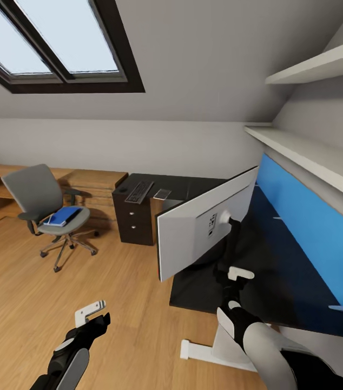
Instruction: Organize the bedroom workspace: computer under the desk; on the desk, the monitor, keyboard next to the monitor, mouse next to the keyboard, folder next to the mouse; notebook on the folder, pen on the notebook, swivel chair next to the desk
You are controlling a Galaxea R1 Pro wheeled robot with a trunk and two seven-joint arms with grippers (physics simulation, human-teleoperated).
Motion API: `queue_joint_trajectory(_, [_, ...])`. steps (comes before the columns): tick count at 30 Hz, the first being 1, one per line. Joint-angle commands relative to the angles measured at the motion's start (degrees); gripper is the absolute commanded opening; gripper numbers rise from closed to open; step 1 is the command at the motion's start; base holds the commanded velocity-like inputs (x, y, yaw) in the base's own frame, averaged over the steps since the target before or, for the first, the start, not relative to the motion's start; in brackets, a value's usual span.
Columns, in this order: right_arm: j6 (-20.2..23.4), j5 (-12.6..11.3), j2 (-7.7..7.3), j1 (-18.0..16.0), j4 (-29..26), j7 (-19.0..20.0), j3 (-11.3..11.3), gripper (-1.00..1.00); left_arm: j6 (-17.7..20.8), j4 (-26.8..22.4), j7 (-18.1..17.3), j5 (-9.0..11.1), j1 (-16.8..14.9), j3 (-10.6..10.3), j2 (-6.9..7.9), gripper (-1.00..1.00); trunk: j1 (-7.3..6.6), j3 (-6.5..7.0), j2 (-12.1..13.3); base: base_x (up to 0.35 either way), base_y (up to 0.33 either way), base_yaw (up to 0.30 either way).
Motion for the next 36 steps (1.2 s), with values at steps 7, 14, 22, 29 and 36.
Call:
queue_joint_trajectory(7, [-0.56,0.55,0.04,-0.06,0.06,-0.33,-0.36,1.00,0.09,-0.09,0.54,0.45,-0.06,-0.18,0.07,1.00,0.03,0.00,-0.10,0.000,0.001,-0.154])
queue_joint_trajectory(14, [-0.65,0.54,-0.03,-0.06,0.08,-0.30,-0.35,1.00,0.09,-0.18,0.52,0.45,-0.06,-0.17,0.07,1.00,0.03,0.17,-0.10,0.000,0.000,-0.245])
queue_joint_trajectory(22, [-0.65,0.60,-0.05,-0.06,0.24,-0.29,-0.35,1.00,0.09,-0.32,0.51,0.45,-0.06,-0.16,0.14,1.00,0.03,0.21,-0.10,0.000,0.086,-0.245])
queue_joint_trajectory(29, [-0.71,0.89,0.03,-0.06,0.61,-0.19,-0.10,1.00,0.09,-0.97,0.57,0.45,-0.06,-0.16,0.15,1.00,0.03,0.22,-0.10,0.000,0.248,-0.051])
queue_joint_trajectory(36, [1.02,1.84,-0.02,-0.06,1.26,0.09,0.07,1.00,0.09,-1.05,0.57,0.45,-0.06,-0.16,0.16,1.00,0.03,0.22,-0.10,0.000,0.043,-0.003])
